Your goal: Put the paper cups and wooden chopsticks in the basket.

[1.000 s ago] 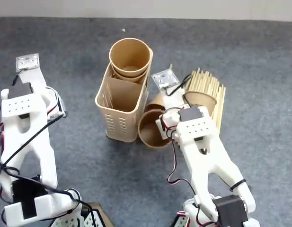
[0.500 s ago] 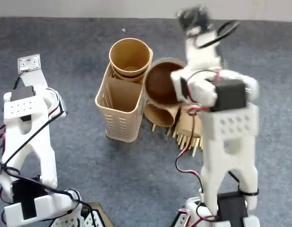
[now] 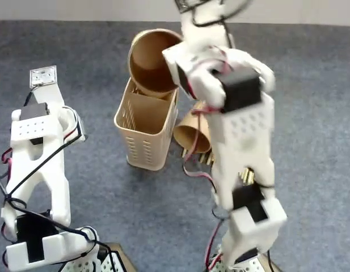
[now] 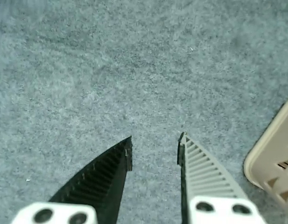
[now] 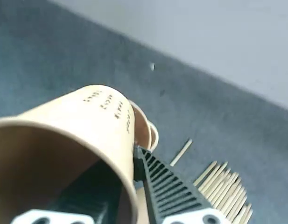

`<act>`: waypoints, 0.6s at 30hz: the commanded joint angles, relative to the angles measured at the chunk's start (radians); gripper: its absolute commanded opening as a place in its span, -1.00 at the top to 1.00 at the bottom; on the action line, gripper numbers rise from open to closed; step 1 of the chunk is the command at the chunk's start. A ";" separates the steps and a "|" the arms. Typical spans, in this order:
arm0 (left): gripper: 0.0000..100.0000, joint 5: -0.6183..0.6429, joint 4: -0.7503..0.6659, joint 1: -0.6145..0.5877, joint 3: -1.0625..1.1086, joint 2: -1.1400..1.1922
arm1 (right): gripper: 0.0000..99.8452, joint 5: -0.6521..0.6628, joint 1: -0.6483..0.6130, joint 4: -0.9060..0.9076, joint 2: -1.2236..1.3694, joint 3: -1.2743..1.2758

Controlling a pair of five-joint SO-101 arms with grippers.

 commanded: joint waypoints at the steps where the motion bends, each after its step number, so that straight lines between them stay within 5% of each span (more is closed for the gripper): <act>1: 0.62 0.009 -0.011 0.015 -0.004 -0.033 | 0.99 -0.015 0.024 0.035 0.054 -0.036; 7: 0.62 0.009 -0.011 0.016 -0.004 -0.033 | 0.97 -0.011 0.039 0.041 0.130 -0.045; 14: 0.62 0.009 -0.011 0.016 -0.002 -0.033 | 0.43 -0.011 0.039 -0.035 0.079 -0.202; 18: 0.63 0.009 -0.011 0.016 -0.002 -0.033 | 0.37 -0.009 0.039 -0.005 0.033 -0.298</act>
